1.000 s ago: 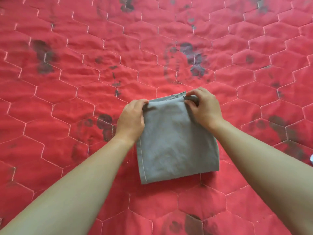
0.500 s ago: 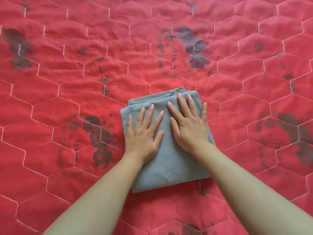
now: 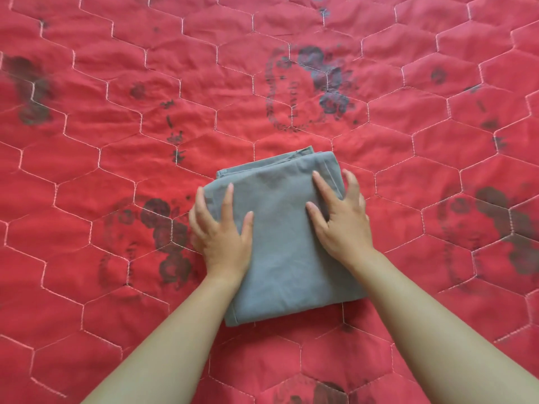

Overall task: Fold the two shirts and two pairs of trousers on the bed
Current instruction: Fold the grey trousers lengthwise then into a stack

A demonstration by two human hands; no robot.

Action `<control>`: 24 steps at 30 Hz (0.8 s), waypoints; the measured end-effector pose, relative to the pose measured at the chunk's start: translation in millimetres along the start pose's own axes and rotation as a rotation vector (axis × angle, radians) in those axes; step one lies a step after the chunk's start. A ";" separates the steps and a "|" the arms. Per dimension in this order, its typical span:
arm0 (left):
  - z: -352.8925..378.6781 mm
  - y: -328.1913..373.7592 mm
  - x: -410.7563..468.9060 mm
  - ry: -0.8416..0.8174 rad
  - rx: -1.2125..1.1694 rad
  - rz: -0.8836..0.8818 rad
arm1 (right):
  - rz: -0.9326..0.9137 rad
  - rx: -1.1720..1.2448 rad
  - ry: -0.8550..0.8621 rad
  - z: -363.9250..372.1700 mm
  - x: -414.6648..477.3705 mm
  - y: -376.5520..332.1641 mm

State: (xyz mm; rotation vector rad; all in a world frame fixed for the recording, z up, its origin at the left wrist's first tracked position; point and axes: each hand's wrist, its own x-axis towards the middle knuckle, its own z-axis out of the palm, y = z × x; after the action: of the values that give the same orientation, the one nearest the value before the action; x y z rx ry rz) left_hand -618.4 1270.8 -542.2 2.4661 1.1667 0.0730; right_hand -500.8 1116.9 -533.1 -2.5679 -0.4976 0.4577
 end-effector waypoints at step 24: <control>-48.3 12.6 -92.9 -0.318 -0.275 0.049 | 0.237 0.606 -0.028 -27.9 -134.2 34.0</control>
State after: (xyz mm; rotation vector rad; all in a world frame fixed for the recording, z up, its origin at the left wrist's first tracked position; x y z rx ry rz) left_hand -680.0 1210.3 -481.6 2.1670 0.8954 -0.1322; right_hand -598.5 1021.5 -497.0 -2.0354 -0.0406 0.6173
